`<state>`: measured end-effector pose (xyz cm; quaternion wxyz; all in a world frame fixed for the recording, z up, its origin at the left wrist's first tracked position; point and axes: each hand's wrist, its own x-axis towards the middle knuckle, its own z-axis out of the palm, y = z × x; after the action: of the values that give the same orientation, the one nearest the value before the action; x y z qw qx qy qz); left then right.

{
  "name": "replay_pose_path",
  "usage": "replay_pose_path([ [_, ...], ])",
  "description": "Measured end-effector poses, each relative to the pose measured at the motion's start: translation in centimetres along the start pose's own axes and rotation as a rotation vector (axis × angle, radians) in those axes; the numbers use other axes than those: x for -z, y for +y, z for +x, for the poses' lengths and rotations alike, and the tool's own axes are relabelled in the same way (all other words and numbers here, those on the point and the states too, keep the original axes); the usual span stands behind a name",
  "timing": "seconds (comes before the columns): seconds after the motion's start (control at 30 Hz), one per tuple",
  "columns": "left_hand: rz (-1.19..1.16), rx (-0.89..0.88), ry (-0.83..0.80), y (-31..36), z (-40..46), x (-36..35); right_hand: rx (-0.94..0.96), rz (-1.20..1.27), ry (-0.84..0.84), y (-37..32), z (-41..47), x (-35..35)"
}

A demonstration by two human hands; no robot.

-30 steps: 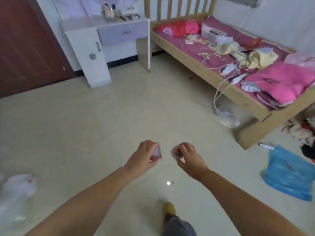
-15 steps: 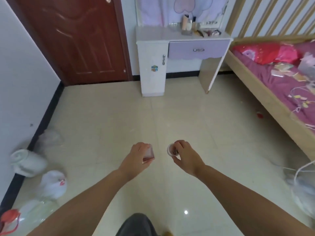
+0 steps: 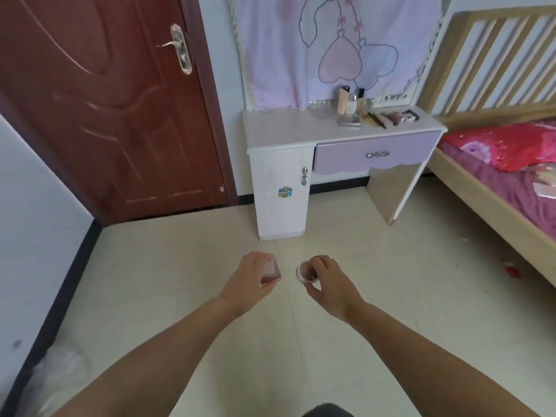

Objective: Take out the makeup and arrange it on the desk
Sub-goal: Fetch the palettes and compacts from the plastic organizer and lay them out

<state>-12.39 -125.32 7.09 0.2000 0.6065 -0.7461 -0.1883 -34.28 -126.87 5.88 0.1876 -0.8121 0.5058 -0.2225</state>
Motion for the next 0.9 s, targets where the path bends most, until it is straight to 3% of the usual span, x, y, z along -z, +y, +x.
replay_pose_path([
  [0.53,-0.112,0.061,0.042,-5.7,43.5,-2.6,-0.065,-0.064,-0.093,23.9,38.8,6.3],
  [0.9,-0.134,0.078,-0.065,-11.7,69.9,-3.2,-0.141,-0.103,-0.126,34.6,62.6,6.3],
])
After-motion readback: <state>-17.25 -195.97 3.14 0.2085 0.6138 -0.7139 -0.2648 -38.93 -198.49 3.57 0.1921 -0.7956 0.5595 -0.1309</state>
